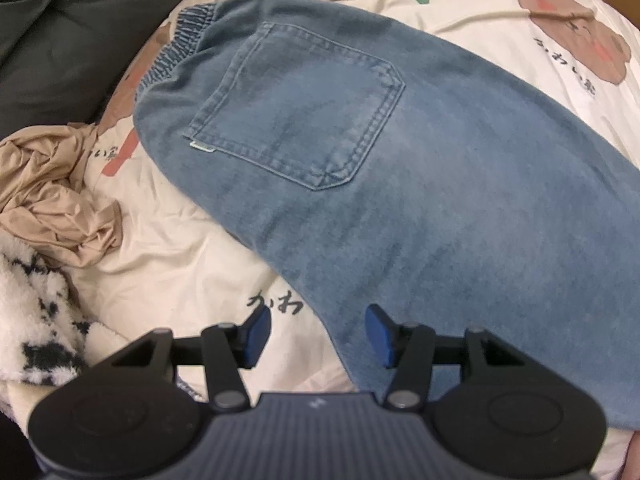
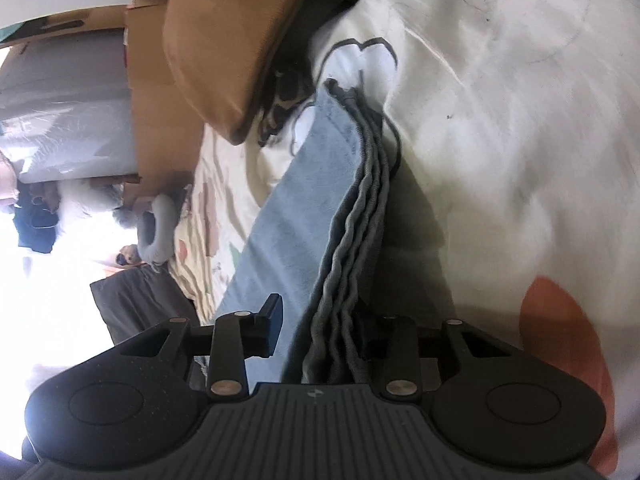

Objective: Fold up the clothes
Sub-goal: 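Close the right tool on the folded jeans leg layers, then lift the folded jeans leg upward with the right tool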

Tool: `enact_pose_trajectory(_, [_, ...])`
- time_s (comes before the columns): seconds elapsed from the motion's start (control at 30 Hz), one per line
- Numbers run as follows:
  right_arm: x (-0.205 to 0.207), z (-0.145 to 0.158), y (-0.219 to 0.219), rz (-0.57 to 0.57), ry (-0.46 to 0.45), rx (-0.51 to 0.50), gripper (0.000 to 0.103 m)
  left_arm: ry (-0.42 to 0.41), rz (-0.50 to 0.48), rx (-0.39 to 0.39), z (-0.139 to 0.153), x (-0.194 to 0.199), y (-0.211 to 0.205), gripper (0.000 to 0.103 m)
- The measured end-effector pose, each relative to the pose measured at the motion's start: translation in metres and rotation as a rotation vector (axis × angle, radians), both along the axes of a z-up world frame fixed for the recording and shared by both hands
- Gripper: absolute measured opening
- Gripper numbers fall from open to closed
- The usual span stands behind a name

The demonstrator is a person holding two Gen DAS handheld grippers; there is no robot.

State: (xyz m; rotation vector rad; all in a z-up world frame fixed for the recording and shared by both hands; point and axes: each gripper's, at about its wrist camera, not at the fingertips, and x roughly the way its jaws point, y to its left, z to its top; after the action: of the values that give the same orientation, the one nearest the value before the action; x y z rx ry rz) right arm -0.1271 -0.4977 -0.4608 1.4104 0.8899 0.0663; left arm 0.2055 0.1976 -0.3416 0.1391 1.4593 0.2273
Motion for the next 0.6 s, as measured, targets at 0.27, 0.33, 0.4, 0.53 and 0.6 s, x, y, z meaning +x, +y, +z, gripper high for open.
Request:
enact_pose_trajectory(0.27, [0.001,-0.022,-0.013,0.006,0.069,0.015,0.039,0.003,0.005,0.002,-0.001,0.001,0.002,0.055])
enact_pose_trajectory(0.33, [0.007,-0.017,-0.010,0.059,0.069,-0.024,0.028,0.001,0.003,0.001,-0.001,0.001,0.002,0.056])
enact_pose_trajectory(0.4, [0.013,-0.012,-0.007,0.118,0.086,-0.080,0.009,0.000,0.006,-0.003,-0.002,0.000,0.002,0.056])
enact_pose_trajectory(0.53, [0.016,-0.006,-0.007,0.155,0.115,-0.127,0.009,0.005,0.009,-0.013,-0.007,-0.001,0.000,0.056])
enact_pose_trajectory(0.6, [0.018,-0.005,-0.008,0.165,0.128,-0.134,0.010,0.007,0.006,-0.018,-0.008,-0.002,-0.001,0.056])
